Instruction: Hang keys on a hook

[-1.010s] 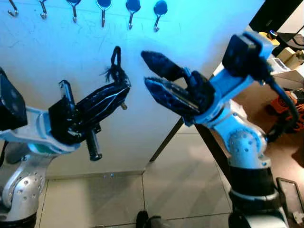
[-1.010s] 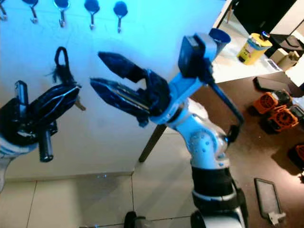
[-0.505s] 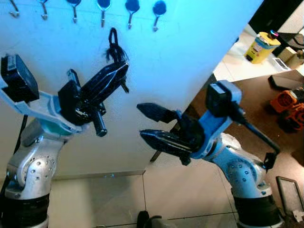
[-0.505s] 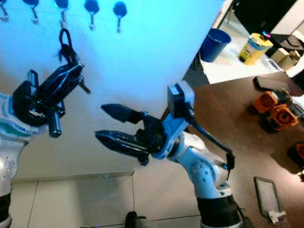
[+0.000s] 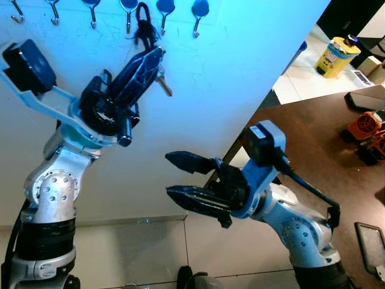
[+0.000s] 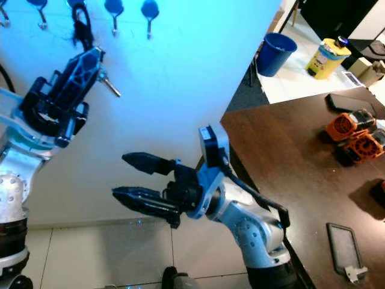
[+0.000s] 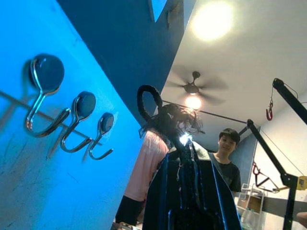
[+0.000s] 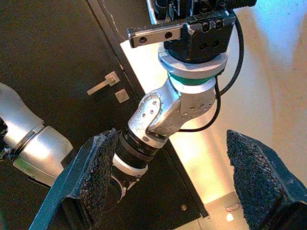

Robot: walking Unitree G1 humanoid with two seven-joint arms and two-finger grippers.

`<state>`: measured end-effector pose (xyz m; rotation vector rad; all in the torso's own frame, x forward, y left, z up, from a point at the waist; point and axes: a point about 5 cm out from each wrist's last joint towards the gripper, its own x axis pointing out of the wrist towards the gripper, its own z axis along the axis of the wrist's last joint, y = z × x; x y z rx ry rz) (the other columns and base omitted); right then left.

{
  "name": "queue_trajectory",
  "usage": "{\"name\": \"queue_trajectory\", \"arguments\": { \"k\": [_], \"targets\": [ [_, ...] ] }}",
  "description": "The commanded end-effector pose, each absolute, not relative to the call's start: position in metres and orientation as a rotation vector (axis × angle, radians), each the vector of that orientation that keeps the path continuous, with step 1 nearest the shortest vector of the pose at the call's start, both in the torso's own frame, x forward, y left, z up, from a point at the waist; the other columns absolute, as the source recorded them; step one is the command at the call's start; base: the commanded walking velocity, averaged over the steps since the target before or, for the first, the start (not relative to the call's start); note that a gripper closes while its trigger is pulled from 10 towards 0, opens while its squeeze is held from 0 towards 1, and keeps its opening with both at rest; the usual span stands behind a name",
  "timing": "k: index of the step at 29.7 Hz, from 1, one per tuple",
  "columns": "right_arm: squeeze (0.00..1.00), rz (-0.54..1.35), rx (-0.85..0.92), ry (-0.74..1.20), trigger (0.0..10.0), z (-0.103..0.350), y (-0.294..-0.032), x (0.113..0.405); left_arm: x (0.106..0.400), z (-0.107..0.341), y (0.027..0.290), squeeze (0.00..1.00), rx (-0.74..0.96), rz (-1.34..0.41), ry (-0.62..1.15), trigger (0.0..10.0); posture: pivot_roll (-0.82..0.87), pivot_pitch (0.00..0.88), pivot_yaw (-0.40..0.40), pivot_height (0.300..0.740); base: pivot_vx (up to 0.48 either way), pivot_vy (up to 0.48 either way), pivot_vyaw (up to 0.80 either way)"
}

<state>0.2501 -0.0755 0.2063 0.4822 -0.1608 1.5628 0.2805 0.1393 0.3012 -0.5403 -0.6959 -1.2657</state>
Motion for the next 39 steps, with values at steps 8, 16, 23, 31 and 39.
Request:
{"name": "queue_trajectory", "arguments": {
  "k": [8,16,23,31,39],
  "targets": [
    [0.00,1.549,0.466,-0.155,10.0,0.204,-0.076,0.246,0.291,0.299,0.138,0.00,-0.583,-1.237,-0.652,10.0,-0.04,0.130,-0.052,0.740,0.000,0.000,0.00],
    [0.00,1.539,0.465,-0.155,10.0,0.205,-0.076,0.246,0.297,0.297,0.139,0.00,-0.617,-1.192,-0.643,10.0,-0.04,0.134,-0.052,0.740,0.000,0.000,0.00],
    [0.00,1.528,0.463,-0.150,10.0,0.204,-0.078,0.246,0.299,0.297,0.144,0.00,-0.658,-1.149,-0.667,10.0,-0.04,0.137,-0.052,0.740,0.000,0.000,0.00],
    [0.00,1.523,0.465,-0.145,10.0,0.204,-0.079,0.246,0.296,0.299,0.149,0.00,-0.690,-1.122,-0.702,10.0,-0.04,0.140,-0.056,0.740,0.000,0.000,0.00],
    [0.00,1.522,0.462,-0.139,10.0,0.204,-0.079,0.247,0.294,0.292,0.147,0.00,-0.715,-1.101,-0.693,10.0,-0.04,0.142,-0.060,0.740,0.000,0.000,0.00]
  ]
}}
